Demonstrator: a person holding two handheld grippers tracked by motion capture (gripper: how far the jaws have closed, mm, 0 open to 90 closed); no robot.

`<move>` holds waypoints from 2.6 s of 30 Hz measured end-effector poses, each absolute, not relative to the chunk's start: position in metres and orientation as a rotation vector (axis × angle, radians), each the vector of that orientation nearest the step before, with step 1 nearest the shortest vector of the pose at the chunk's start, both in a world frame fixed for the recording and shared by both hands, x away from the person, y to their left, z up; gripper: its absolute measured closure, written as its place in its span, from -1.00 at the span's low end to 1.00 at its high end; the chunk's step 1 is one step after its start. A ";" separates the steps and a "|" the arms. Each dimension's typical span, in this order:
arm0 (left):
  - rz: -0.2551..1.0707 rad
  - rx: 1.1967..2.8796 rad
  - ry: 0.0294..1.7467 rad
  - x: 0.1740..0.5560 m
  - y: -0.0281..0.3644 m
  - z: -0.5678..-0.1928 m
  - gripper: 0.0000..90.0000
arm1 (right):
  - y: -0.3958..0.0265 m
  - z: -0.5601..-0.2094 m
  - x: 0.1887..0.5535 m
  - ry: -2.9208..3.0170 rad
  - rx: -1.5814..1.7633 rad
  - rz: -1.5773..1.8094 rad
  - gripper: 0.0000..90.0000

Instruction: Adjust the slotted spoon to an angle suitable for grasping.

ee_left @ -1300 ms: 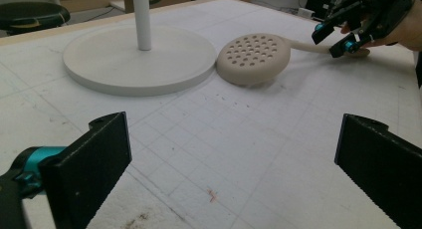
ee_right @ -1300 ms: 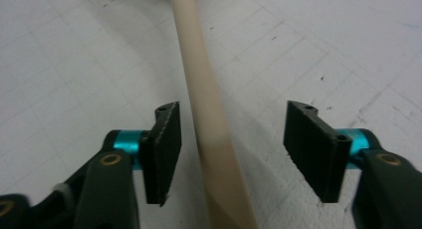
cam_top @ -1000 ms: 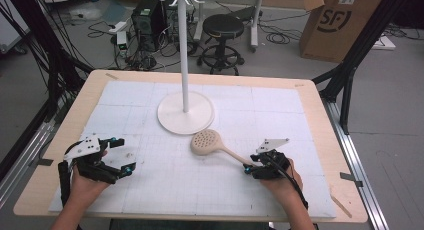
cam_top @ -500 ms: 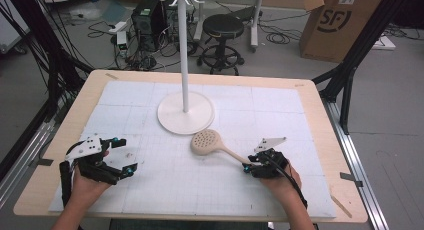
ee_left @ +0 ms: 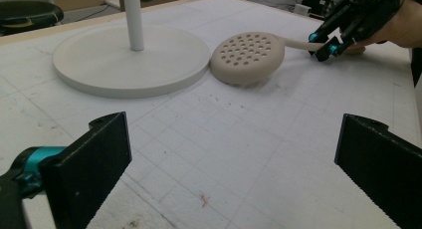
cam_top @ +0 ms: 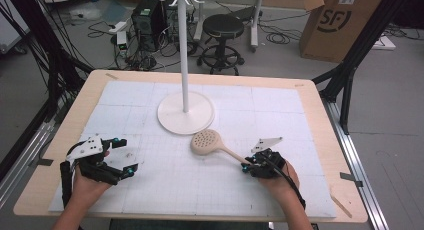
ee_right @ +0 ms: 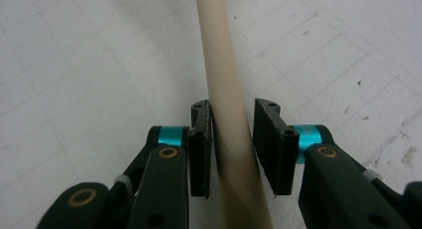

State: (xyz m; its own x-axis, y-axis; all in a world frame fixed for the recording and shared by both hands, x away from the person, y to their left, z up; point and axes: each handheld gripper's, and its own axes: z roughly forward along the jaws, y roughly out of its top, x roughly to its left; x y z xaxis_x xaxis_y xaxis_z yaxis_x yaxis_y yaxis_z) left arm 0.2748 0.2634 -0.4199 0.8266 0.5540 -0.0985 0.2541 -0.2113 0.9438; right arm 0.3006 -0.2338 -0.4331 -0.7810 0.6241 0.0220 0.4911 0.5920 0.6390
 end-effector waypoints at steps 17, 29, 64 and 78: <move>0.323 1.828 0.615 0.273 0.265 -0.420 -0.96 | -0.237 -0.423 0.299 2.661 0.780 1.059 0.67; 0.327 1.828 0.621 0.274 0.265 -0.420 -0.96 | -0.229 -0.425 0.298 2.712 0.740 0.925 0.66; 0.338 1.830 0.627 0.274 0.267 -0.420 -0.96 | -0.154 -0.410 0.346 2.799 0.577 0.883 0.60; 0.342 1.821 0.626 0.274 0.268 -0.416 -0.96 | -0.099 -0.395 0.344 2.881 0.357 0.844 0.61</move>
State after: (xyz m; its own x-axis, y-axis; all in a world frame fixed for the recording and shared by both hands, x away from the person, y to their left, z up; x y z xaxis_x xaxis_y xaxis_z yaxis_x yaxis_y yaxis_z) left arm 0.2743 0.2682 -0.4156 0.8171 0.5719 -0.0729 0.2480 -0.2345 0.9399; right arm 0.3438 -0.0989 -0.3955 -0.9651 0.2576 -0.0471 0.1915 0.8168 0.5442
